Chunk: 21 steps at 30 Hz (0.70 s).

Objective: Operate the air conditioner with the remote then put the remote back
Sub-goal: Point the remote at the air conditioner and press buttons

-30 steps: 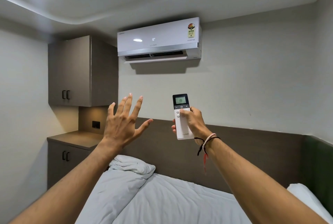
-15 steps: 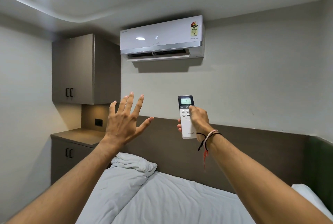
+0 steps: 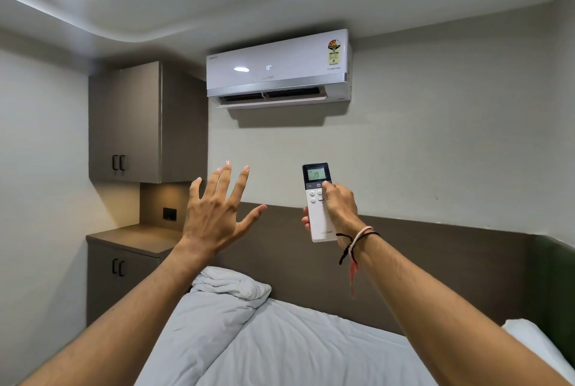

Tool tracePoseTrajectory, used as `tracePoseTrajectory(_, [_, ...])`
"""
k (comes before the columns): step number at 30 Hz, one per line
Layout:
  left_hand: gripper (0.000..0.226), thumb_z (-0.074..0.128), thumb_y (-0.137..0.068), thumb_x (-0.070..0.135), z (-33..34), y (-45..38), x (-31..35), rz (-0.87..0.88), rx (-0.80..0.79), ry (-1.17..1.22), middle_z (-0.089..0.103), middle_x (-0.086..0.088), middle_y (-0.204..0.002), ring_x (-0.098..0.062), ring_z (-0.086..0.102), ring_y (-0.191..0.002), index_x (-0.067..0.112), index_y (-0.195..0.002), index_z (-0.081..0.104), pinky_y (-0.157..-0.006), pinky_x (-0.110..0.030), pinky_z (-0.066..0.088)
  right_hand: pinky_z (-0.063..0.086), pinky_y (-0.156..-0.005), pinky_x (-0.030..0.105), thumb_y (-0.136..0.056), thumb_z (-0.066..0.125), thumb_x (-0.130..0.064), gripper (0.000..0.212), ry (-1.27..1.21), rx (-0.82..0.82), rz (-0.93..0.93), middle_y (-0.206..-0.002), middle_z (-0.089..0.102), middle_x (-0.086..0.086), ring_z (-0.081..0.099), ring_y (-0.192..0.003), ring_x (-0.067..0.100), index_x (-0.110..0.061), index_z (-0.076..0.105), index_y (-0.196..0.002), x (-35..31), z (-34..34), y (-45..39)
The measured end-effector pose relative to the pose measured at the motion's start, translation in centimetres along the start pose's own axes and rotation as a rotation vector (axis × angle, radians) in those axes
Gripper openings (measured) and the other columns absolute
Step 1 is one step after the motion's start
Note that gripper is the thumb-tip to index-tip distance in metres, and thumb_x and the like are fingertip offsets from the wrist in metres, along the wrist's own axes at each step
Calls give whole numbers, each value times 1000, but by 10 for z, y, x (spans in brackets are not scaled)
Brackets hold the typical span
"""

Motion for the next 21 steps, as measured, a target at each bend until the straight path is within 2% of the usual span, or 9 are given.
tracePoseTrajectory(5, [99,-4,-84,82,2,-1,1,1,2,-2,30,-19,-165,-34,35,-150,24,-161,21,-115,-62,34,58,-48,36,-104,42,-32,35,4,24,7,-99,73,36,66,-60,38,-1,57,-112,4,-2,-2])
tracePoseTrajectory(11, [92,12,-87,78,2,-4,3,5,23,14,34,-21,-163,-36,39,-147,23,-160,25,-113,-64,36,55,-42,33,-103,44,-28,36,-38,56,7,-95,72,37,64,-53,35,4,60,-112,5,-7,-2])
tracePoseTrajectory(14, [93,9,-86,79,4,-6,3,6,22,0,30,-19,-165,-34,35,-150,25,-161,20,-115,-62,35,55,-45,33,-101,46,-29,37,-42,44,12,-91,72,36,64,-52,35,5,58,-111,4,-8,-3])
tracePoseTrajectory(16, [94,6,-86,80,6,-6,4,5,20,-5,28,-18,-166,-33,34,-151,26,-161,17,-116,-61,34,57,-47,35,-98,55,-38,38,11,23,-5,-94,73,34,67,-54,36,-1,55,-105,3,-9,-5])
tracePoseTrajectory(18, [94,6,-86,80,6,-6,4,2,18,1,29,-19,-165,-34,35,-150,25,-161,19,-115,-62,34,60,-52,38,-87,71,-47,50,68,2,-20,-95,75,30,70,-59,36,-4,54,-105,3,-9,-6])
tracePoseTrajectory(21, [94,7,-86,80,6,-4,6,3,14,10,31,-20,-164,-34,37,-149,24,-161,22,-114,-62,35,64,-73,46,-70,89,-35,62,158,16,-80,-103,76,25,75,-73,35,-4,58,-113,2,-10,-5])
Point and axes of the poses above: each hand's wrist, its own y-axis away from the middle knuckle, its own z-axis out of the palm, x = y × z, the point moved 7 cm from there along -y, towards the middle knuckle
